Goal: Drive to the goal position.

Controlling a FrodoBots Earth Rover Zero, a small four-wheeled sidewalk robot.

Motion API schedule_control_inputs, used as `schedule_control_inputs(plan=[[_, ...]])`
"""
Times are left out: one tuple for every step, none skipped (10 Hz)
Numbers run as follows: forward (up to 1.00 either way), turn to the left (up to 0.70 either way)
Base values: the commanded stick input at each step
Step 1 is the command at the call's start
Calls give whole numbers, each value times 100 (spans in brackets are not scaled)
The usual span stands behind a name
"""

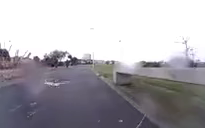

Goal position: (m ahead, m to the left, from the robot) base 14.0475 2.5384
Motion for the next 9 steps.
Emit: schedule_control_inputs(plan=[[100,40],[100,40],[100,40],[100,40],[100,40],[100,40],[100,40],[100,40],[100,40]])
